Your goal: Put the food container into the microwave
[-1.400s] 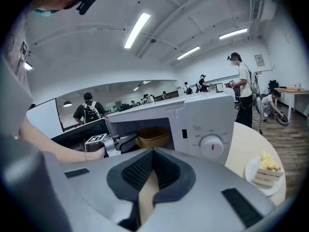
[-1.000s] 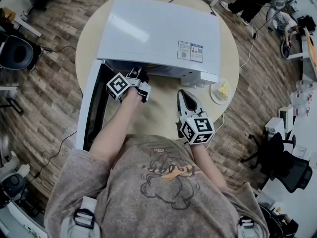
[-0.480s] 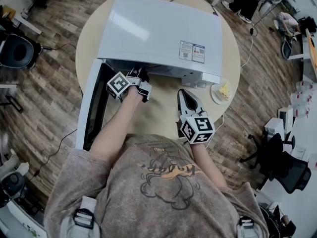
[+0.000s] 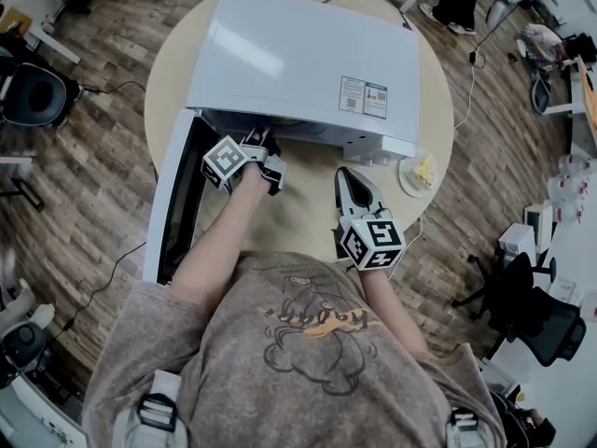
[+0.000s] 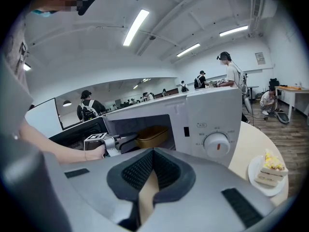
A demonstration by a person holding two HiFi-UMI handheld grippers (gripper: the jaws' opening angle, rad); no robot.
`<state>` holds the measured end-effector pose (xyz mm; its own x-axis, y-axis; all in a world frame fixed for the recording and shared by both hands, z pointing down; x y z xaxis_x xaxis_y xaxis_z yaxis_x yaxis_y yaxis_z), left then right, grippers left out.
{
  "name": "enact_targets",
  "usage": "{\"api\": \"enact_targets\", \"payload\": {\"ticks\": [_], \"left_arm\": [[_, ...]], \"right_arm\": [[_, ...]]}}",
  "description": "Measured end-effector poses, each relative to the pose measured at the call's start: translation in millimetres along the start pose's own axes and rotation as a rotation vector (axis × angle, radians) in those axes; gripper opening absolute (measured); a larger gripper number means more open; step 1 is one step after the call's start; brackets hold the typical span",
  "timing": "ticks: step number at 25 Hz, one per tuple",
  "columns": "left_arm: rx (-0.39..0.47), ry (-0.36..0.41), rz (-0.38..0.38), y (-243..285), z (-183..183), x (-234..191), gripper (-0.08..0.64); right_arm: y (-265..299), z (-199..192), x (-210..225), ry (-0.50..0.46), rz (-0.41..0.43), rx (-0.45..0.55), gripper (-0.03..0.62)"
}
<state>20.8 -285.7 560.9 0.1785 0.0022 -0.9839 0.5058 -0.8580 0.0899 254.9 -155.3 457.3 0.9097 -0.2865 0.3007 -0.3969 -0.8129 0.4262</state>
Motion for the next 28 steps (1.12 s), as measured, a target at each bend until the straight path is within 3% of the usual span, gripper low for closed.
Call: {"api": "enact_targets", "payload": {"ticks": [8,18,28], "left_arm": [[-0.001,0.049,0.05,-2,3,-2,0.301],[-0.04,0.208,0.101,-2,3,2,0.314],[-0.104,0.437,0.114,1,-3,14,0.324]], "right_arm": [[-1,0,-2,-0.001,0.003,0.006,-0.002],[-3,-1,-5,-0.002,0.0,0.004,-0.002],[-1,-1,-4,-0.003,0.001,0.004,-0.002]]}}
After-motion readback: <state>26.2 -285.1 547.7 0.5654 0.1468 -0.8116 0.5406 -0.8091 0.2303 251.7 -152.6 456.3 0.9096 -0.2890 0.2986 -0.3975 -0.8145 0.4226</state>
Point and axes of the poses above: the fingertips, and each gripper's own axes: y forward along the fingers, x to its right, z out of its top, the point moved 9 cm from there along -y, backward along the fingers, and after that the axes turned 3 degrees about y, right-handed, at the moved point
